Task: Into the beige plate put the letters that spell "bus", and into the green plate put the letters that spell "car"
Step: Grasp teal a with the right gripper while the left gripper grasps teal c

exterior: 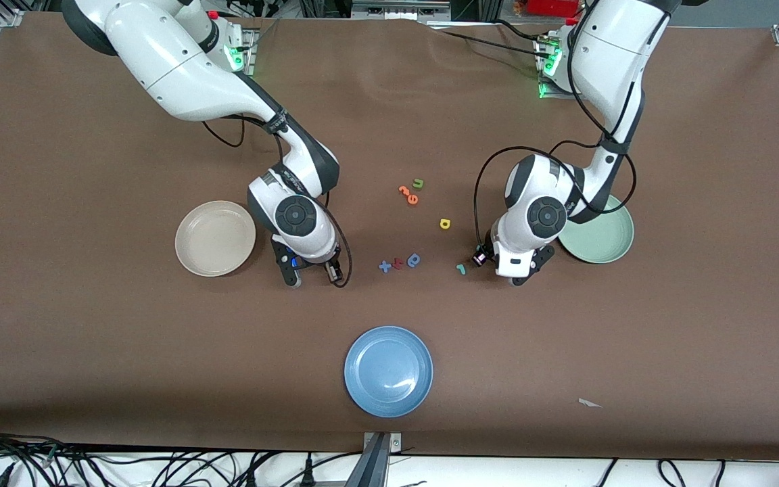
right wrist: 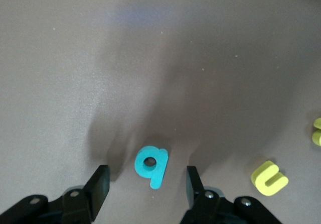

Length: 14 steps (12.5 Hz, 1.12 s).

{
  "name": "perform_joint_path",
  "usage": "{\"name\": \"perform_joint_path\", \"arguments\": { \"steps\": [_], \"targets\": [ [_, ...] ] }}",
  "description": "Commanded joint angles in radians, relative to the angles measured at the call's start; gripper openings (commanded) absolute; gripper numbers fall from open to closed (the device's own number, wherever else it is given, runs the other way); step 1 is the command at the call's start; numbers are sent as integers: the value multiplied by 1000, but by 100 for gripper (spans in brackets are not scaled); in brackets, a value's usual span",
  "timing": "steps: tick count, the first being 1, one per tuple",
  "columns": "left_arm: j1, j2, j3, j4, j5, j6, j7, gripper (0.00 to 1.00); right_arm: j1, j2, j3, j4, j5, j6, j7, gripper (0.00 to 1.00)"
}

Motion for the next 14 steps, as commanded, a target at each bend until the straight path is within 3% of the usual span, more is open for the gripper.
{"name": "perform_joint_path", "arguments": {
  "steps": [1,2,4,7,8,10,12,14],
  "targets": [
    [-26,20,11,24,-34,0,-10,59,-2,16,8,26,-25,-11,11,58],
    [-26,20,11,24,-34,0,-10,54,-2,16,8,25,-25,-11,11,53],
    [-32,20,11,24,-34,0,-10,46,-2,18,8,25,-34,-9,10,30],
    [-35,20,13,24,-32,-2,-8,25,-2,16,8,23,-51,-11,8,9],
    [-35,20,13,24,-32,-2,-8,20,-2,8,9,25,-54,-16,8,8],
    [-32,14,14,35,-26,-11,-1,0,-8,-50,8,25,-61,-81,-37,8],
    [-6,-52,22,76,-21,-119,22,0,-44,-120,9,17,-48,-199,-189,8],
    [98,-123,17,157,-23,-378,189,0,-91,-169,8,-1,-11,-313,-362,9]
  ]
}}
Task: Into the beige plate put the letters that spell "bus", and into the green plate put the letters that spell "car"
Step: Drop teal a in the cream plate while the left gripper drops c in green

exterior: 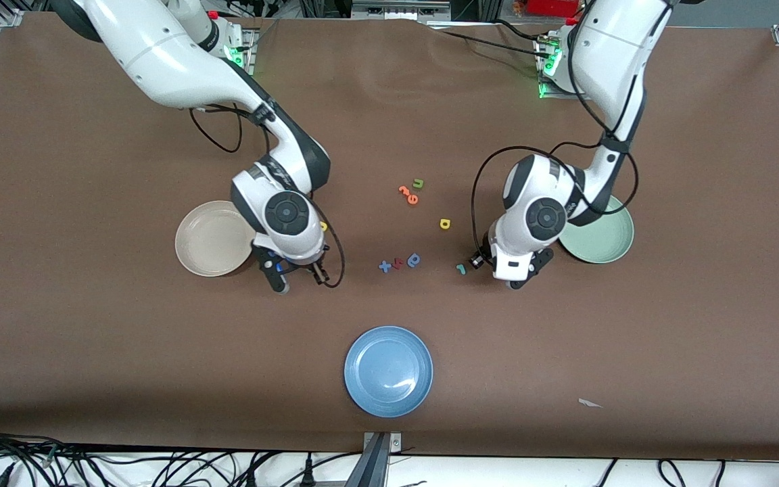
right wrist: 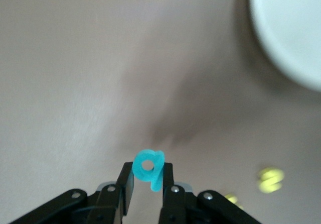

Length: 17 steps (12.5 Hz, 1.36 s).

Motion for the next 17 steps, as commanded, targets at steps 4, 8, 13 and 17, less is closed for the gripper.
{"name": "perform_joint_path", "arguments": {
  "steps": [4,8,13,17],
  "targets": [
    [256,-150,3,61,5,-518,518,0,-110,-215,-100,-250,148,-107,-548,8],
    [316,-46,0,24,167,-503,646,0,-163,-315,-171,-539,160,65,-778,8],
    [327,1,1,-51,184,-431,669,33,-173,-380,-188,-645,162,224,-769,98],
    [324,-71,-7,-1,163,-480,653,100,-171,-397,-142,-562,273,158,-680,94]
  ]
}}
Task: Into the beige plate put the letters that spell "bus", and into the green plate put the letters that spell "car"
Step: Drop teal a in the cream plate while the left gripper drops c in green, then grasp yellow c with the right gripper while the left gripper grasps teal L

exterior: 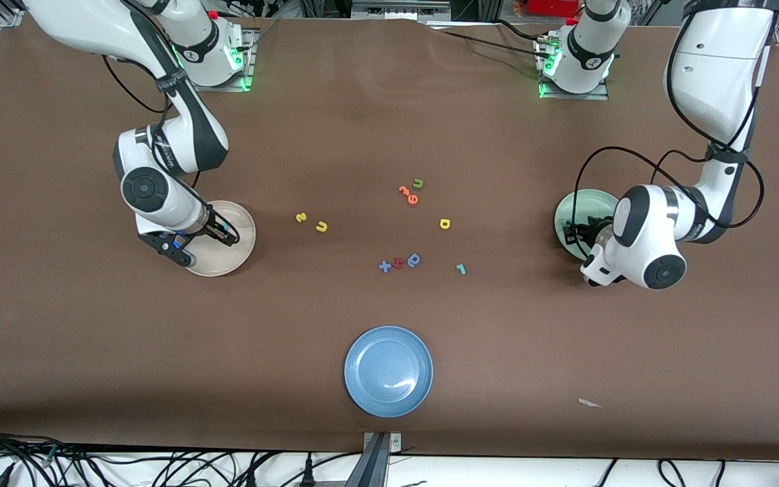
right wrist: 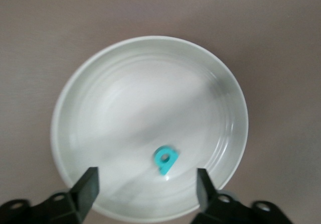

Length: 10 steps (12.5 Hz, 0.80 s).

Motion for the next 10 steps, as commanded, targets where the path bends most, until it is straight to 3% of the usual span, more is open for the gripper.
{"name": "perform_joint_path", "arguments": {
  "steps": [1,4,7,10],
  "targets": [
    [-12,-79,-18,34,-46,-39,-48,100,-1,-6,65,22,82,-19,163,90],
    [-96,-68,-48,108,-146,13,-280,100,10,69,160,78,78,-9,400,85],
    [-200,-16,-48,114,-230,270,-543,99,105,137,165,108,65,70,559,82],
    [-295,50,-47,115,-224,407,-622,96,191,238,165,203,-74,80,780,80]
  ]
}}
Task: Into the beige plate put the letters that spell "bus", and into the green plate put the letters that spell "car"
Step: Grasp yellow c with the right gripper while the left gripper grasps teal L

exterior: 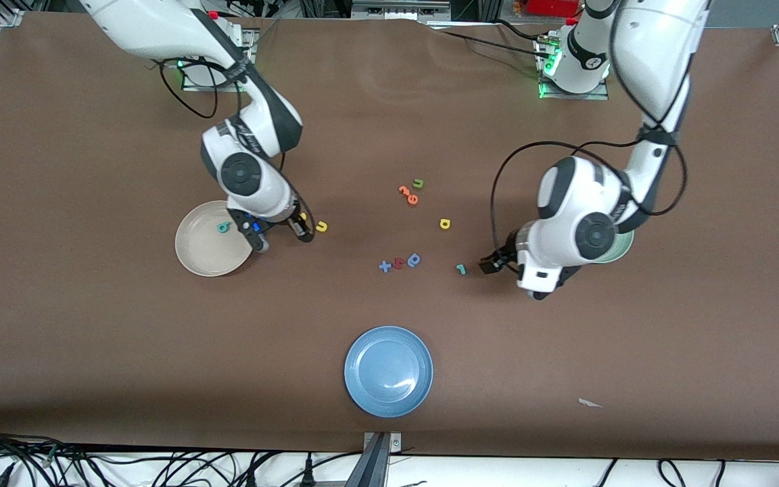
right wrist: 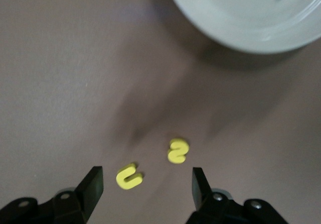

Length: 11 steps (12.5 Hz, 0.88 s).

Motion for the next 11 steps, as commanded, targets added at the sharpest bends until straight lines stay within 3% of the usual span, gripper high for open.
{"name": "perform_joint_path", "arguments": {
  "steps": [1,3,5,7,11],
  "targets": [
    [-71,68,16,25,-23,74,-46,95,45,96,-1,97,-117,0,175,79],
    [-76,98,18,41,-19,111,-83,90,48,112,-1,94,-189,15,237,78],
    [-96,169,19,90,-16,177,-95,90,50,127,0,91,-191,43,243,75],
    [-95,179,19,111,-7,185,-97,90,48,147,0,86,-190,95,245,72],
    [-98,182,19,111,21,185,-97,64,48,144,22,85,-190,98,245,71]
  ]
}}
